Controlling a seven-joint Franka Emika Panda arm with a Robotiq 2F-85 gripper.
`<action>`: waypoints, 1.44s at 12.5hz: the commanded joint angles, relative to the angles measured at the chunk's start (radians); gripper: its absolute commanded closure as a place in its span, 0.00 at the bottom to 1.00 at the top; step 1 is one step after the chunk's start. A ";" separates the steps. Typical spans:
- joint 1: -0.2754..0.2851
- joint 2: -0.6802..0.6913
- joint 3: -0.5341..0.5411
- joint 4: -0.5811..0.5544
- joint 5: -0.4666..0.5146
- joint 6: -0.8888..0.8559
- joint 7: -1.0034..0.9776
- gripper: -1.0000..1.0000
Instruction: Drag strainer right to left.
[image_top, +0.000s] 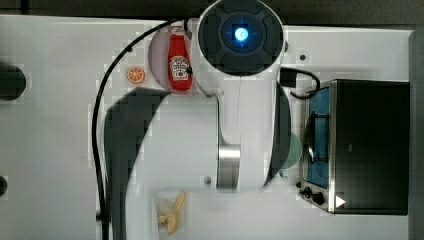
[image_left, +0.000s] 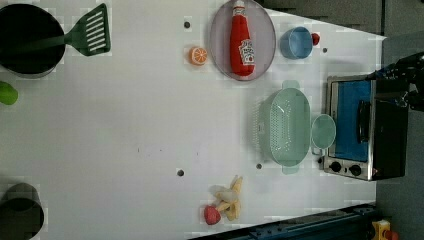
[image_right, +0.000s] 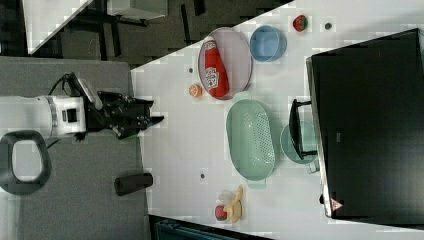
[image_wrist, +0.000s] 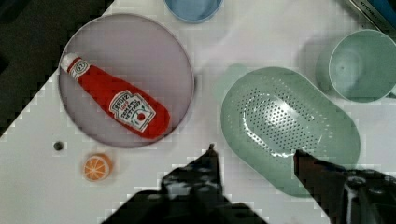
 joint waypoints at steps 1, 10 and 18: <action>-0.021 -0.518 -0.053 -0.346 -0.067 -0.180 0.018 0.21; -0.018 -0.399 -0.046 -0.595 -0.066 0.149 0.097 0.00; -0.014 0.002 0.011 -0.684 -0.066 0.663 0.545 0.00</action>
